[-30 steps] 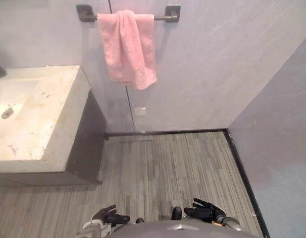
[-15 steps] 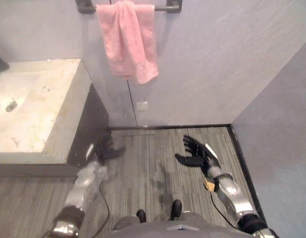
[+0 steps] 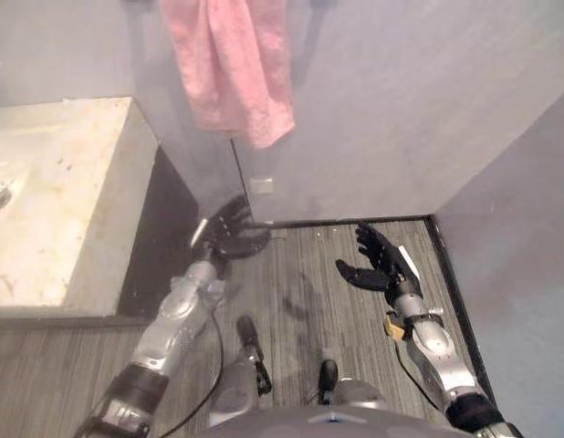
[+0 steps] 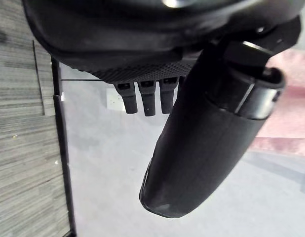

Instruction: Organize the bathroom.

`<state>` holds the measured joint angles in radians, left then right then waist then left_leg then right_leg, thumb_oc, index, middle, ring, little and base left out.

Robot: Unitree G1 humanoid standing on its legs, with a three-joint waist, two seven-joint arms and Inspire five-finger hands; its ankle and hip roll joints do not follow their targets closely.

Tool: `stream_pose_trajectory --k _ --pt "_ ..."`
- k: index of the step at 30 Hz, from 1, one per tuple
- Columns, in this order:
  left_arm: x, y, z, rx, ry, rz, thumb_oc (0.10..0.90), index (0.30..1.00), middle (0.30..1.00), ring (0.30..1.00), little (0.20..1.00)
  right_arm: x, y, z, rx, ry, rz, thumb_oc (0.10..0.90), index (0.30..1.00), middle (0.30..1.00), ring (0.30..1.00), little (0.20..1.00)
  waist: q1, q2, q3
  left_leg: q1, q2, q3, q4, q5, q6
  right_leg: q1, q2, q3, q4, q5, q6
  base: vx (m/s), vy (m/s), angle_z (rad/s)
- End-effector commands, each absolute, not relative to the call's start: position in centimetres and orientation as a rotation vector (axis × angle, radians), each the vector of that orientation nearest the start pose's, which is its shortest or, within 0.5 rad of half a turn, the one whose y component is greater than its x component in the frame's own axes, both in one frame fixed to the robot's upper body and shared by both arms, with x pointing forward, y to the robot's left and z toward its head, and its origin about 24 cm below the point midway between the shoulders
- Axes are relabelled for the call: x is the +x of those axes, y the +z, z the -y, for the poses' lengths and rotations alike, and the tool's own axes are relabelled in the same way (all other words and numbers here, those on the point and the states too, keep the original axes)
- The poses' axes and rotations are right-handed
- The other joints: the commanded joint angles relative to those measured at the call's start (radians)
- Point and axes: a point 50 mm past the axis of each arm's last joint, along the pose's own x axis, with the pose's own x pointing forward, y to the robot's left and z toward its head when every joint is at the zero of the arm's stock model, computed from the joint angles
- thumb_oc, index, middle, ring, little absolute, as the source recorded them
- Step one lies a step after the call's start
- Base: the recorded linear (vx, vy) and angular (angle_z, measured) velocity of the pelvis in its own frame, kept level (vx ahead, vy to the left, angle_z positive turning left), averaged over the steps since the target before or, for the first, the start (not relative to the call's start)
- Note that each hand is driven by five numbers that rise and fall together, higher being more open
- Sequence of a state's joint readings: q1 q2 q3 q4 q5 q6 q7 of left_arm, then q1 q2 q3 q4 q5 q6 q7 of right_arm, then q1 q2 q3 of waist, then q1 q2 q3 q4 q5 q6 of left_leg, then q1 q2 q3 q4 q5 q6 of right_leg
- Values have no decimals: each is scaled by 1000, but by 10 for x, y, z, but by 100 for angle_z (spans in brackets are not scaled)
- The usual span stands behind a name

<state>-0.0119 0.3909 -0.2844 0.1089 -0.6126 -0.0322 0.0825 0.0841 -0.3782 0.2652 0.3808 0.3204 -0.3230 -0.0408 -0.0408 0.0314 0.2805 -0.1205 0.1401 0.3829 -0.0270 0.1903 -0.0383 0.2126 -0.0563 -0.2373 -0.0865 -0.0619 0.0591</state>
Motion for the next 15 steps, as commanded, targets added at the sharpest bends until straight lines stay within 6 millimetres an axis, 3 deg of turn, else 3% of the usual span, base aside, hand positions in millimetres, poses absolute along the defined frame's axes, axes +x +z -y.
stream_pose_trajectory --k 1,3,5,6,7,8,10,12,13,14,15 --pt "251 49 -176 -149 -173 17 800 900 900 900 900 226 5 197 -96 134 39 800 900 900 900 900 0 31 -100 -2 32 12 -14 81 -95 34 86 -59 154 -123 18 467 115 -27" --pt "248 49 -176 -114 -224 7 800 900 900 900 900 226 2 193 -81 118 32 800 900 900 900 900 4 19 -120 40 -15 -19 -26 -9 -44 39 66 -6 240 -140 53 529 152 -15" --pt "247 47 -175 -112 -227 -3 800 900 900 900 900 226 3 192 -67 102 34 800 900 900 900 900 7 17 -132 52 -30 -35 -37 -34 -24 25 57 19 292 -104 79 292 111 -11" --pt "247 47 -177 -117 -225 -2 800 900 900 900 900 227 6 192 -60 80 57 800 900 900 900 900 2 19 -144 77 -49 -63 -54 -62 2 -25 30 40 431 -43 125 275 111 -15" --pt "248 47 -177 -131 -227 -8 800 900 900 900 900 227 8 192 -57 72 68 800 900 900 900 900 1 22 -148 82 -51 -70 -58 -67 8 -47 20 43 477 -25 140 357 148 -4" --pt "248 46 -176 -122 -226 -8 800 900 900 900 900 227 12 191 -53 48 97 800 900 900 900 900 -2 26 -151 98 -59 -86 -60 -87 28 -104 -21 39 635 8 172 198 82 5" --pt "251 48 -174 -84 -224 4 800 900 900 900 900 230 19 190 -56 20 137 800 900 900 900 900 -1 41 -150 116 -58 -109 -60 -103 37 -180 -43 36 710 31 165 187 22 7" --pt "253 51 -171 -118 -209 3 800 900 900 900 900 237 31 184 -58 13 202 800 900 900 900 900 4 37 -146 127 -75 -141 -60 -108 31 -216 -69 9 635 26 151 175 -86 18" --pt "253 53 -170 -134 -201 10 800 900 900 900 900 239 37 180 -61 22 229 800 900 900 900 900 3 33 -143 135 -81 -150 -60 -112 25 -200 -81 -22 568 17 146 182 -180 33" --pt "253 56 -170 -147 -197 28 800 900 900 900 900 240 49 176 -80 41 289 800 900 900 900 900 -4 28 -138 158 -87 -159 -60 -115 10 -205 -88 -52 420 28 136 153 -178 28" --pt "252 57 -171 -147 -190 32 800 900 900 900 900 240 52 175 -84 48 309 800 900 900 900 900 -8 28 -135 165 -87 -161 -60 -115 5 -203 -87 -60 385 26 133 148 -224 30"
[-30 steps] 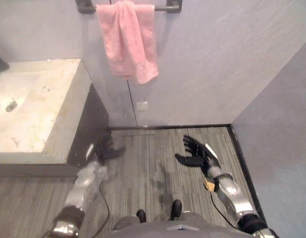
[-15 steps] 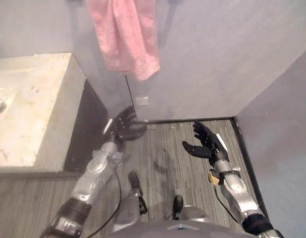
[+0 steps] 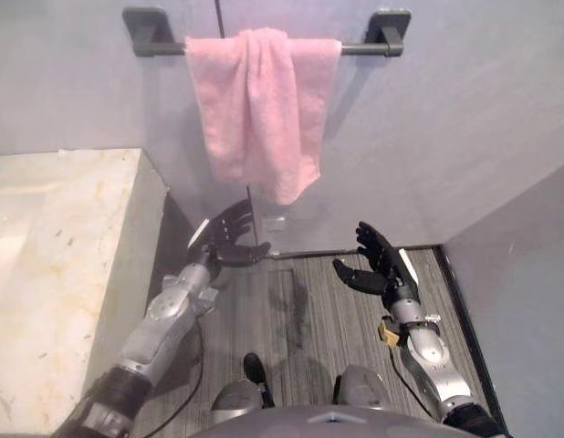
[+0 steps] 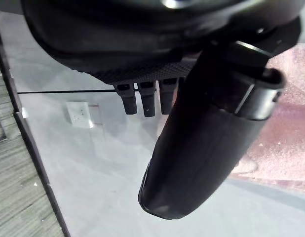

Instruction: Organize the bathroom.

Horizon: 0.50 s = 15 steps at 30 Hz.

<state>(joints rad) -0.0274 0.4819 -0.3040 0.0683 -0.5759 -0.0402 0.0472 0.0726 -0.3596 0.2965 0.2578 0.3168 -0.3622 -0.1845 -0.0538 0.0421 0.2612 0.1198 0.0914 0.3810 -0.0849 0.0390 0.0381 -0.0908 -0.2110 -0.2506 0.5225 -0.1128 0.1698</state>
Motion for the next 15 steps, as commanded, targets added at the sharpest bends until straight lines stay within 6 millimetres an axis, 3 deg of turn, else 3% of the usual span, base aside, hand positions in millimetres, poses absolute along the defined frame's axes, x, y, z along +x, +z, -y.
stream_pose_trajectory --k 1,2,3,4,6,7,15 --pt "252 60 -170 -134 -181 44 800 900 900 900 900 240 59 175 -79 53 334 800 900 900 900 900 -1 8 -112 -61 -41 -165 -2 25 -80 100 55 -63 -334 97 21 197 -304 29" --pt "251 62 -169 -122 -179 61 800 900 900 900 900 240 70 174 -91 55 386 800 900 900 900 900 -14 -17 -112 -33 -54 -167 -2 -13 -90 54 11 -65 -479 206 41 200 -291 35" --pt "251 62 -169 -123 -172 63 800 900 900 900 900 240 71 174 -96 57 395 800 900 900 900 900 -17 -19 -110 -25 -54 -168 -2 -21 -91 56 8 -66 -501 226 46 229 -309 36" --pt "248 64 -171 -117 -147 88 800 900 900 900 900 244 79 173 -128 51 429 800 900 900 900 900 -28 -27 -104 3 -44 -175 -2 -49 -89 16 -3 -27 -501 265 51 139 -179 44" --pt "248 68 -173 -102 -147 118 800 900 900 900 900 246 83 175 -145 35 453 800 900 900 900 900 -24 -30 -108 9 -30 -175 -2 -58 -91 30 4 -31 -517 239 58 83 -165 58" --pt "248 72 -170 -88 -131 145 800 900 900 900 900 251 89 175 -142 14 460 800 900 900 900 900 -8 -35 -123 4 -17 -170 -2 -53 -100 71 14 -65 -560 229 55 38 -134 71" --pt "242 76 -156 -189 -169 152 800 900 900 900 900 250 112 166 -138 103 539 800 900 900 900 900 8 -51 -164 -6 -4 -149 -2 -57 -109 149 53 -58 -610 181 33 38 -28 7"
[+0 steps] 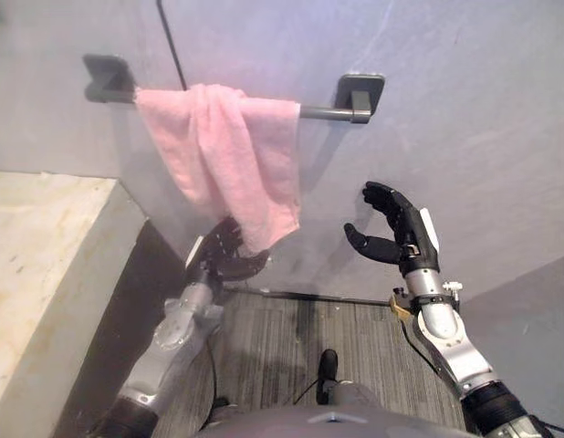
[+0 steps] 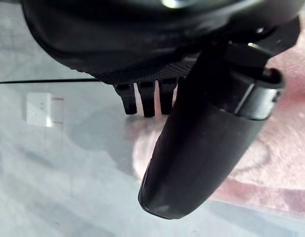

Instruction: Organize the bathroom.

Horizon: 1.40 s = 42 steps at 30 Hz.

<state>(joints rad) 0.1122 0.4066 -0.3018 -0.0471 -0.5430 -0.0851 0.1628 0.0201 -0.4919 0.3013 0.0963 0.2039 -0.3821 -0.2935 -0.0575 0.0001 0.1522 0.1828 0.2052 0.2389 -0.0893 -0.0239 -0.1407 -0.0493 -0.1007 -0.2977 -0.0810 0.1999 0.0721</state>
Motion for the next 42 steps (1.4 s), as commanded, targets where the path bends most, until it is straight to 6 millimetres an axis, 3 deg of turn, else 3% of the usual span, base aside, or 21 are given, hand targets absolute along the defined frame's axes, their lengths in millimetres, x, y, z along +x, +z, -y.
stream_pose_trajectory --k 1,9,23,34,35,37,38,39,40,42 --pt "243 75 -154 -189 -172 150 800 900 900 900 900 250 113 165 -139 114 542 800 900 900 900 900 12 -9 -57 -69 -118 -6 2 5 70 109 -57 -11 -6 -133 130 0 0 0" --pt "245 75 -145 -183 -214 150 800 900 900 900 900 272 130 162 -96 196 511 800 900 900 900 900 41 -18 -77 -66 -125 0 2 -8 71 121 -63 -31 -6 -140 132 0 0 0" --pt "251 77 -141 -181 -260 131 800 900 900 900 900 315 176 157 -74 178 540 800 900 900 900 900 80 -26 -85 -74 -140 6 2 -14 79 115 -93 -67 -6 -117 148 3 24 4" --pt "251 76 -137 -185 -284 124 800 900 900 900 900 325 191 153 -119 168 560 800 900 900 900 900 97 -42 -79 -78 -150 19 2 -18 89 110 -111 -91 -3 -99 161 16 30 13" --pt "251 75 -137 -187 -285 121 800 900 900 900 900 325 192 154 -116 156 565 767 851 851 851 851 98 -43 -78 -78 -150 19 2 -19 90 109 -114 -94 -2 -95 162 7 6 14" --pt "251 76 -137 -188 -285 121 800 900 900 900 900 324 192 156 -115 139 573 762 844 844 844 844 98 -44 -76 -78 -151 19 2 -20 92 106 -117 -94 0 -91 164 8 4 8" --pt "250 76 -138 -188 -286 121 800 900 900 900 900 324 192 156 -115 136 575 736 804 804 804 804 98 -44 -76 -78 -151 20 2 -20 92 106 -117 -95 0 -91 164 5 4 4" --pt "250 76 -138 -190 -285 123 800 900 900 900 900 322 192 158 -111 115 583 524 486 486 486 486 97 -44 -73 -77 -152 21 2 -20 92 104 -119 -94 2 -86 165 0 0 0" --pt "249 76 -138 -190 -285 123 800 900 900 900 900 322 192 158 -111 114 583 524 486 486 486 486 97 -44 -73 -77 -152 21 2 -21 93 104 -120 -94 2 -85 165 0 0 0" --pt "249 77 -138 -189 -285 130 800 900 900 900 900 319 191 160 -110 96 589 420 331 331 331 331 94 -43 -68 -75 -153 24 2 -23 96 99 -123 -91 5 -81 165 0 0 0"
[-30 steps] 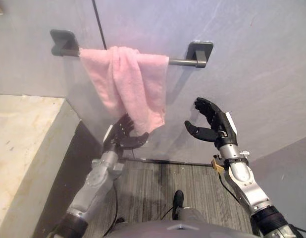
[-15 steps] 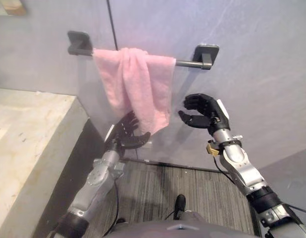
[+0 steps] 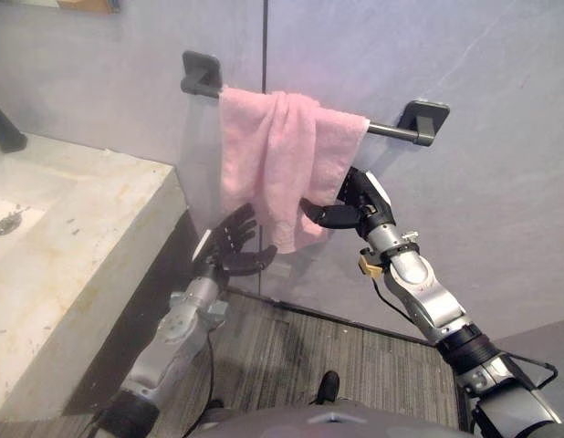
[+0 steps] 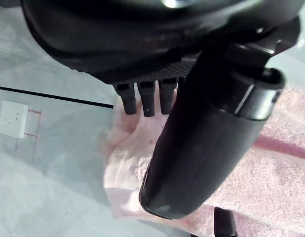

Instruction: Organize the bathroom.

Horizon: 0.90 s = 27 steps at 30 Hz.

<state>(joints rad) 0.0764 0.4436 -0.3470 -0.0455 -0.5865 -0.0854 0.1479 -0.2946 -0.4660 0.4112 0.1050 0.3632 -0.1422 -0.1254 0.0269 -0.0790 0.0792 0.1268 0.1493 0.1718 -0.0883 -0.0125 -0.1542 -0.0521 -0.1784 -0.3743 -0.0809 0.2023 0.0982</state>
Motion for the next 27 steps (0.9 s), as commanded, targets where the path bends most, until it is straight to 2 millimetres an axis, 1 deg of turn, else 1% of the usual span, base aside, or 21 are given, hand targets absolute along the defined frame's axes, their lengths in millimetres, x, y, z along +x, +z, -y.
stream_pose_trajectory --k 1,2,5,7,8,9,12,14,15,16,18,19,20,22,23,25,26,27 --pt "248 77 -138 -189 -285 130 800 900 900 900 900 319 191 160 -111 94 589 408 312 312 312 312 10 36 5 -19 -97 91 1 -35 110 102 -46 -15 5 -83 139 0 0 0" --pt "248 77 -138 -191 -284 132 800 900 900 900 900 318 188 161 -109 84 586 430 345 345 345 345 8 36 6 -18 -97 93 1 -36 112 100 -47 -15 5 -79 140 0 0 0" --pt "248 77 -137 -191 -277 134 800 900 900 900 900 315 182 159 -118 72 581 427 340 340 340 340 2 37 8 -15 -97 98 1 -37 114 98 -48 -13 6 -77 141 0 0 0" --pt "249 78 -137 -192 -270 139 800 900 900 900 900 314 179 158 -125 72 580 414 321 321 321 321 -1 38 9 -14 -98 100 1 -37 114 97 -46 -9 5 -77 142 0 0 0" --pt "249 79 -137 -190 -264 143 800 900 900 900 900 312 178 158 -131 71 578 422 333 333 333 333 -2 38 9 -14 -97 102 1 -37 114 97 -46 -8 5 -77 142 0 0 0" --pt "249 80 -138 -181 -246 161 800 900 900 900 900 310 175 158 -133 76 571 400 300 300 300 300 -6 39 9 -12 -98 105 1 -38 115 96 -46 -6 4 -77 142 0 0 0" --pt "249 83 -140 -182 -224 180 800 900 900 900 900 308 170 158 -146 83 562 406 309 309 309 309 -8 40 8 -12 -98 108 1 -38 115 97 -45 -5 3 -78 142 5 2 -1" --pt "250 88 -143 -178 -188 213 800 900 900 900 900 306 165 158 -144 89 550 400 300 300 300 300 -9 40 8 -11 -97 109 1 -38 114 97 -44 -5 2 -77 143 0 0 0" --pt "251 94 -147 -186 -151 251 800 900 900 900 900 305 163 157 -147 92 541 413 319 319 319 319 -9 39 8 -10 -97 110 1 -38 114 98 -44 -6 1 -79 142 0 0 0" --pt "252 96 -148 -187 -139 268 800 900 900 900 900 305 162 156 -147 92 538 413 319 319 319 319 -9 39 8 -10 -97 110 1 -38 114 99 -44 -6 1 -79 142 0 0 0" --pt "252 107 -153 -198 -95 340 800 900 900 900 900 304 160 157 -153 93 532 400 300 300 300 300 -6 37 7 -10 -98 108 1 -38 113 100 -44 -7 0 -81 142 0 0 0" --pt "252 117 -157 -218 -59 399 800 900 900 900 900 304 158 156 -157 92 527 400 300 300 300 300 -4 35 8 -10 -98 105 1 -38 113 102 -44 -9 -1 -82 141 0 0 0" --pt "252 119 -158 -226 -50 411 800 900 900 900 900 304 157 157 -159 92 524 400 300 300 300 300 -3 34 7 -10 -98 104 1 -39 112 102 -44 -10 -1 -82 141 0 0 0" --pt "250 138 -166 -270 25 523 800 900 900 900 900 303 153 156 -167 85 511 400 300 300 300 300 2 30 7 -9 -98 97 1 -40 110 105 -44 -15 -1 -82 140 0 0 0" --pt "250 140 -167 -271 35 539 800 900 900 900 900 303 153 156 -166 85 510 400 300 300 300 300 2 30 7 -9 -98 97 1 -40 110 106 -44 -15 -1 -82 140 0 0 0" --pt "247 153 -170 -271 85 618 800 900 900 900 900 302 149 156 -170 81 495 400 300 300 300 300 3 26 7 -8 -97 93 1 -40 107 108 -43 -18 0 -85 140 0 0 0" --pt "247 154 -170 -270 91 625 800 900 900 900 900 302 148 156 -170 81 493 400 300 300 300 300 2 26 7 -8 -97 93 1 -40 107 109 -43 -18 0 -86 140 0 0 0" --pt "246 159 -171 -257 108 656 800 900 900 900 900 301 145 156 -170 83 482 400 300 300 300 300 0 25 6 -7 -97 93 1 -40 107 110 -42 -17 2 -88 141 0 0 0"
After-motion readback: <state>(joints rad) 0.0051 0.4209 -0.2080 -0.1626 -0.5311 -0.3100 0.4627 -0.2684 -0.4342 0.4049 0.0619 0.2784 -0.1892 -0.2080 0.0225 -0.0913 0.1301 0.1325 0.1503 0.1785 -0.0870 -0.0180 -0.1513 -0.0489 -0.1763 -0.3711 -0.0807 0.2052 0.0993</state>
